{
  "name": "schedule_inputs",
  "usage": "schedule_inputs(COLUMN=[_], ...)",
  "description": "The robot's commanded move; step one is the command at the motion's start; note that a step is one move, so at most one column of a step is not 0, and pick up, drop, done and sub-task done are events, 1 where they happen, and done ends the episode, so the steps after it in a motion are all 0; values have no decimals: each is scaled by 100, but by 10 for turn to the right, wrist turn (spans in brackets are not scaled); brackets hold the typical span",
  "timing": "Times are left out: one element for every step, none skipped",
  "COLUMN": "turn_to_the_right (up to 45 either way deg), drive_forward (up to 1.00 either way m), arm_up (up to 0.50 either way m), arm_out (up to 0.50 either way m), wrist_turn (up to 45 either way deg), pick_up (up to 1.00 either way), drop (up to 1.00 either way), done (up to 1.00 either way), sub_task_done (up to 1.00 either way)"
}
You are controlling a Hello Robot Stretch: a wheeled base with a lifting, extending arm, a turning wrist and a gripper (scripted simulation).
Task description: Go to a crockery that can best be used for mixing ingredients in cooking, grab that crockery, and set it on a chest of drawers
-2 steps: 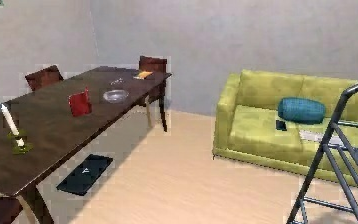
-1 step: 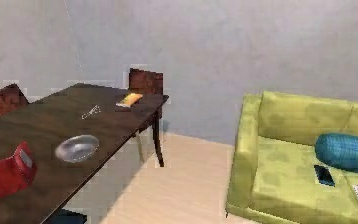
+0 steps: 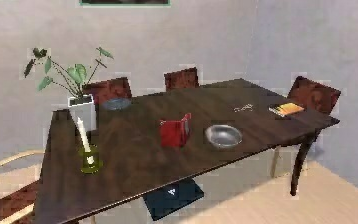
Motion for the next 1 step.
schedule_inputs(turn_to_the_right=[-450], drive_forward=[0], arm_up=[0], arm_out=[0], wrist_turn=[0], pick_up=[0], drop=[0], done=[0], sub_task_done=[0])
